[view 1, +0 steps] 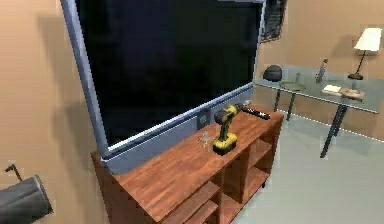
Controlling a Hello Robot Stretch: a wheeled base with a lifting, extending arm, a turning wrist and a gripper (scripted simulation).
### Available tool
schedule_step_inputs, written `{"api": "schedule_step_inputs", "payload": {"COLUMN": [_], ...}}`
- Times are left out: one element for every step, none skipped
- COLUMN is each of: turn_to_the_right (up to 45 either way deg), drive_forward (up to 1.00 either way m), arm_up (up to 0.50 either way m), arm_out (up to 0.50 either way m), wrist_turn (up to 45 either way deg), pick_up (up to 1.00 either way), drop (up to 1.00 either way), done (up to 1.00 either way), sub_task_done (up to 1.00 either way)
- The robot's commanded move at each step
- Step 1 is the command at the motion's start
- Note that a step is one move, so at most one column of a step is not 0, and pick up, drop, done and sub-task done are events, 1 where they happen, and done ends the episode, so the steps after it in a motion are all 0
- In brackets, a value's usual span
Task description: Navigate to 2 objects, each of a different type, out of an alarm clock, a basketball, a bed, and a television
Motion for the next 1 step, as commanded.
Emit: {"api": "schedule_step_inputs", "payload": {"turn_to_the_right": [45.0], "drive_forward": [0.00], "arm_up": [0.00], "arm_out": [0.00], "wrist_turn": [0.0], "pick_up": [0.00], "drop": [0.00], "done": [0.00], "sub_task_done": [0.00]}}
